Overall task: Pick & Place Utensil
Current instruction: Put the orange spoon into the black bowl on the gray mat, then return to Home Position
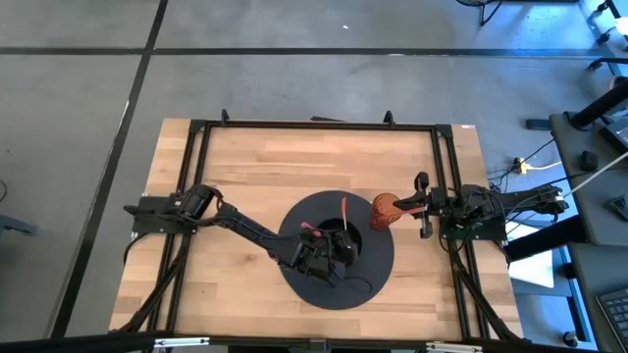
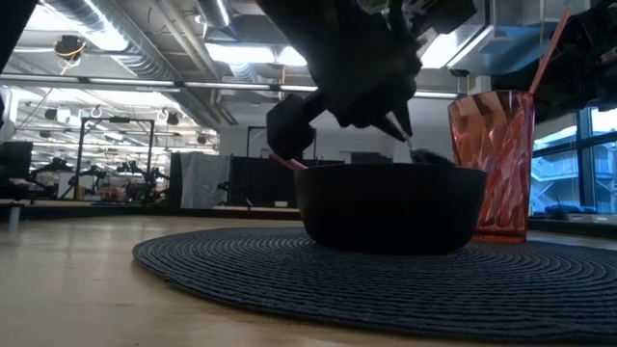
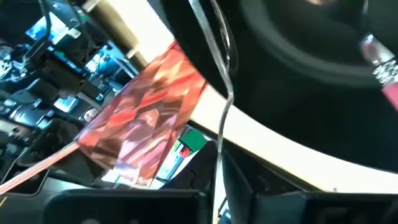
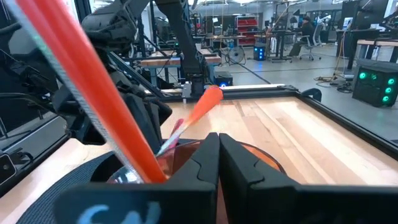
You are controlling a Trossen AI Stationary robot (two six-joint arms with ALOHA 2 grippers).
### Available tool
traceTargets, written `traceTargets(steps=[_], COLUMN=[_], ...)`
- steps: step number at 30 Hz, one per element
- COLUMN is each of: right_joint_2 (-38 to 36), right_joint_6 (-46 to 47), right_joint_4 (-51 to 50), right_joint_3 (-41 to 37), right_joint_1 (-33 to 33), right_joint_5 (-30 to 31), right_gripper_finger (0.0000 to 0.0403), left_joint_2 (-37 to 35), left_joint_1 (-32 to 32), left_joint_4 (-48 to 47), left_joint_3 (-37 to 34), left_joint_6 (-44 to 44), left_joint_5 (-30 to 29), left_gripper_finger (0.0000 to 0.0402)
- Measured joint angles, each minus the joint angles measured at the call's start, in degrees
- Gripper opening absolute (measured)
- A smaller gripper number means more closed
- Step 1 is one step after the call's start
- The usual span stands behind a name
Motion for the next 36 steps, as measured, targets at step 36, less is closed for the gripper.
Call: traceTargets(steps=[36], right_joint_2=[-0.02], right_joint_6=[0.26], right_joint_4=[0.05], right_joint_3=[0.0], right_joint_1=[-0.01], right_joint_5=[-1.05], right_gripper_finger=[0.0007], left_joint_2=[-56.23], left_joint_1=[-5.33], left_joint_4=[-32.31], left_joint_3=[-18.67], left_joint_6=[-100.03], left_joint_5=[7.19], left_gripper_finger=[0.0003])
